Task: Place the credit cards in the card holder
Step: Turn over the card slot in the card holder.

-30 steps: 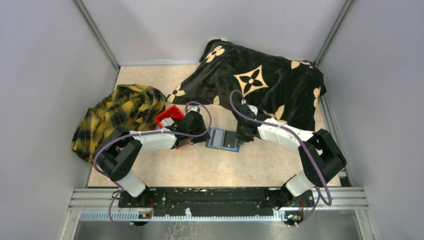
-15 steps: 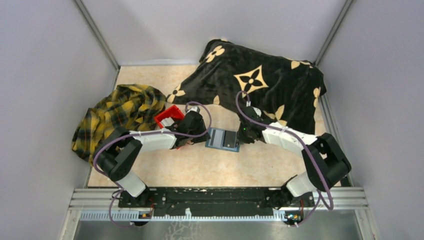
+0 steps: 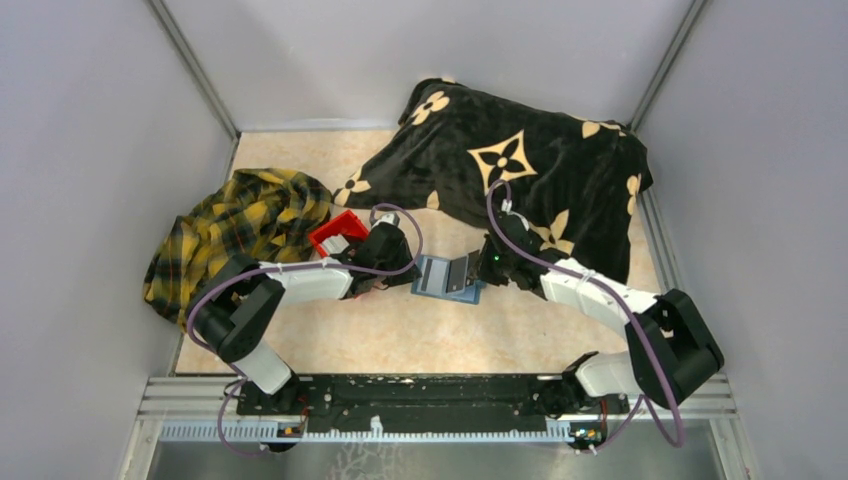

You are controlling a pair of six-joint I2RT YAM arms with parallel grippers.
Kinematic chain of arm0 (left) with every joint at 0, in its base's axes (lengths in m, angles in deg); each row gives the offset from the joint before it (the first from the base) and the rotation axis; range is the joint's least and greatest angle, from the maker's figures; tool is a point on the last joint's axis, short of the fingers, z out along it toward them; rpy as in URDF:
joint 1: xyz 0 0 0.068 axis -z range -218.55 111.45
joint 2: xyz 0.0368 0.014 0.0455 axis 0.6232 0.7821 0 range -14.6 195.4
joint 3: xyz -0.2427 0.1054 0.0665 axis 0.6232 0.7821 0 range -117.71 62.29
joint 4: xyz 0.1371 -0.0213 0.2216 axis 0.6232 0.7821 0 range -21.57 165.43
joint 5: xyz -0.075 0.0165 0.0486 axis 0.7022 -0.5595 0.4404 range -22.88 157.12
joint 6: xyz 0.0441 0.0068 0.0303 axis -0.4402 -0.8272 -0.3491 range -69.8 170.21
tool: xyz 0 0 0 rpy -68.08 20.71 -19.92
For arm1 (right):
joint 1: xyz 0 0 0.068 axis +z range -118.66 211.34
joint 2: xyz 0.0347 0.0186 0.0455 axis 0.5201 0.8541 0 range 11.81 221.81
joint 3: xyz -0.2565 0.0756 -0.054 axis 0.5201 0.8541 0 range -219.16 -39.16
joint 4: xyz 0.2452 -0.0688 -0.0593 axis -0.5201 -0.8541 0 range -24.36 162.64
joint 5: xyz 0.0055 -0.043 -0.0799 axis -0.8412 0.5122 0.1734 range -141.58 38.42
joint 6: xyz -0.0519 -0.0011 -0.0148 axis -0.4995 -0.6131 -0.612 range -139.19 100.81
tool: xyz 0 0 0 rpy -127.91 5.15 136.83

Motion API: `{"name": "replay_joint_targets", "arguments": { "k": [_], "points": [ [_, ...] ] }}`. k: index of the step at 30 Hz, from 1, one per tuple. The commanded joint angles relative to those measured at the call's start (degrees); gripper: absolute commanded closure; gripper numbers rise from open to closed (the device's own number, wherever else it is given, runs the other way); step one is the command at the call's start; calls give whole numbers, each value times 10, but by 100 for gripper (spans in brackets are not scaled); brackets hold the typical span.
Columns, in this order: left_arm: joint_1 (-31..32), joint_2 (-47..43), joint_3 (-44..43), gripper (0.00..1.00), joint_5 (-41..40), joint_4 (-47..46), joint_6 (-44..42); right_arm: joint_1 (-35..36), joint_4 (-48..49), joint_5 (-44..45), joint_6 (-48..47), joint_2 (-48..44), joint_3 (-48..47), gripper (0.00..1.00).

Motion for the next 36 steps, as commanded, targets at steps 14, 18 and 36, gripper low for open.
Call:
{"name": "replay_joint_targets", "arguments": {
  "k": [14,18,36],
  "points": [
    [12,27,21,70,11,40,5,9,126,-73,-3,44,-42,100],
    [14,30,23,71,14,37,6,15,138,-80,-4,61,-50,100],
    [16,-20,32,71,-24,91,-7,20,182,-94,-14,110,-33,100]
  ]
}}
